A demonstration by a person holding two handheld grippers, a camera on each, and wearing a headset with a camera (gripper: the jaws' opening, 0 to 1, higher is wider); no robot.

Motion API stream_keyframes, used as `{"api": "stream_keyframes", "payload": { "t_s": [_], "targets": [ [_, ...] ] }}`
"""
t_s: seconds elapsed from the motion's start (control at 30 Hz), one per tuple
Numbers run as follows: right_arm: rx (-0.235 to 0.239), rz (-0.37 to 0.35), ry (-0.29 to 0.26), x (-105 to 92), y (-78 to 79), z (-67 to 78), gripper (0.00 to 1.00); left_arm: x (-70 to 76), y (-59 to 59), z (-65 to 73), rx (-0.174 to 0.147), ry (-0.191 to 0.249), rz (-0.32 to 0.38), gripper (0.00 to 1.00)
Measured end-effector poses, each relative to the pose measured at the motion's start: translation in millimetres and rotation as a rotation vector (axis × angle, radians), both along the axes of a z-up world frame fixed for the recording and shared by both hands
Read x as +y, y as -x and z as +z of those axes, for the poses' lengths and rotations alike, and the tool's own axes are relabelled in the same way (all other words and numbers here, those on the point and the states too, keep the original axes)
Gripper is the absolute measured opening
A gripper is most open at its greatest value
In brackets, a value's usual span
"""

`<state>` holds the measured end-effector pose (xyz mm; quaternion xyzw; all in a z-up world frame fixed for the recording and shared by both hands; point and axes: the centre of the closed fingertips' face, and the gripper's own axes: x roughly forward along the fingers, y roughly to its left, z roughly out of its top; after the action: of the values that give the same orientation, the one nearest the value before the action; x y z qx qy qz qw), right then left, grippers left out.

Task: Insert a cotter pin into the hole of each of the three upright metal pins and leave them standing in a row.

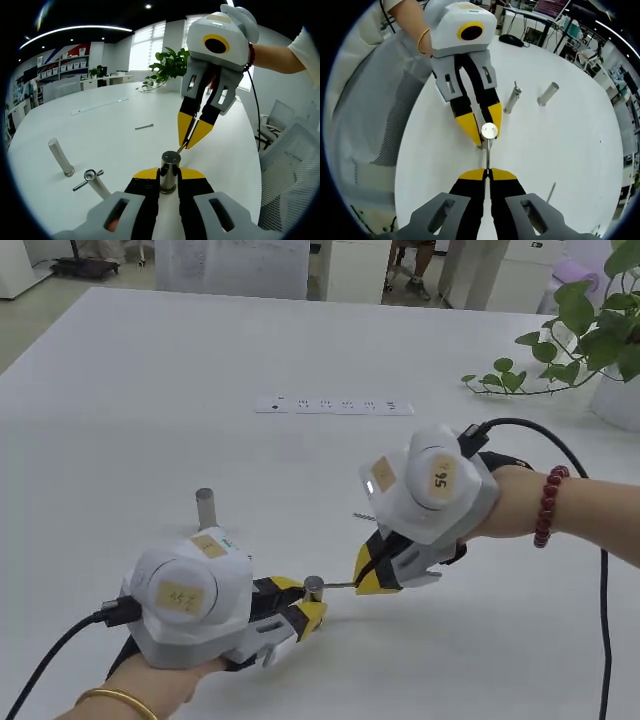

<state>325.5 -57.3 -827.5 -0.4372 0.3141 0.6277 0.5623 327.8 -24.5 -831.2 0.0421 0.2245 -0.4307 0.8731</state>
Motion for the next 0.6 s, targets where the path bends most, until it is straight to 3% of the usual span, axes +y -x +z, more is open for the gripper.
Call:
{"api": "stream_keyframes", "payload": {
  "t_s": [0.2,0.6],
  "targets": [
    [0.045,-0.043,-0.059,-0.1,0.9,0.7,0.03,-0.2,-0.2,-0.4,0.000,0.002,-0.002,0.12],
    [0.002,-0.019,-0.062,1.4,-1.9,0.6,0.03,-0.5,-0.7,-1.2,-0.003,-0.003,-0.009,0.12]
  ]
}}
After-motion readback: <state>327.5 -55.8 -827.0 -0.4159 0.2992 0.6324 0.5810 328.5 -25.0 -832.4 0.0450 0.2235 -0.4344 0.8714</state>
